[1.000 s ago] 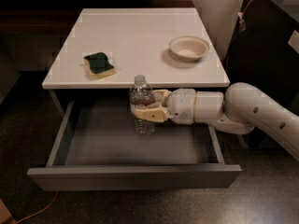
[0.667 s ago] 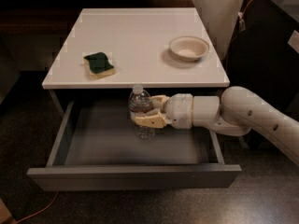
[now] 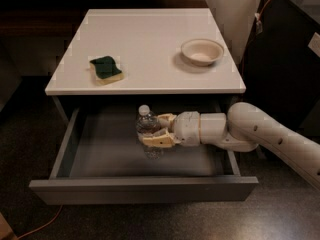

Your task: Place water bottle into top drawer

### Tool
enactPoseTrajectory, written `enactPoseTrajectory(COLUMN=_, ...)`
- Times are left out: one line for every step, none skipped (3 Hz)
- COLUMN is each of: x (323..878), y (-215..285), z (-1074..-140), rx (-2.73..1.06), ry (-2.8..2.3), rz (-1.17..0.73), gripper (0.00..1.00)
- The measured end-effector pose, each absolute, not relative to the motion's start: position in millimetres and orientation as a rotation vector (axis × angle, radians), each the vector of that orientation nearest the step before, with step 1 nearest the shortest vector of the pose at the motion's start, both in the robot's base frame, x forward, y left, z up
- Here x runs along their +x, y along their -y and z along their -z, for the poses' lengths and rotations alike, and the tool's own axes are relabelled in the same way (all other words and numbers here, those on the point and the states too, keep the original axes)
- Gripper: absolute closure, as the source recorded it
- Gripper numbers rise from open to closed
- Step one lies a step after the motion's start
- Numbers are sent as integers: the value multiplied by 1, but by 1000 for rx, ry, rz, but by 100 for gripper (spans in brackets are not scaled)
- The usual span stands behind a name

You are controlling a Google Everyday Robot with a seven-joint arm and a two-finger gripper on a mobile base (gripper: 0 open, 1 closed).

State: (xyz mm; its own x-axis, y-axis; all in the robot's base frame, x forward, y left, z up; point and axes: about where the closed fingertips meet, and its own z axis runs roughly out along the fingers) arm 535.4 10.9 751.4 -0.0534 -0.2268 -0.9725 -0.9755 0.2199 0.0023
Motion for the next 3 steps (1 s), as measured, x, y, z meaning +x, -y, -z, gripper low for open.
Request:
enactPoseTrajectory(x=530, y=-15, z=-734, rx=-1201, ry=-1494, rz=-973, gripper=53)
enactPoseTrajectory(x=525, y=-19, z=-719, rx=-1204, ry=-1499, rz=-1004, gripper=22)
enactPoseTrajectory(x=525, y=-21, z=-721, rx=-1208, ry=-1496, rz=-1006, gripper=0)
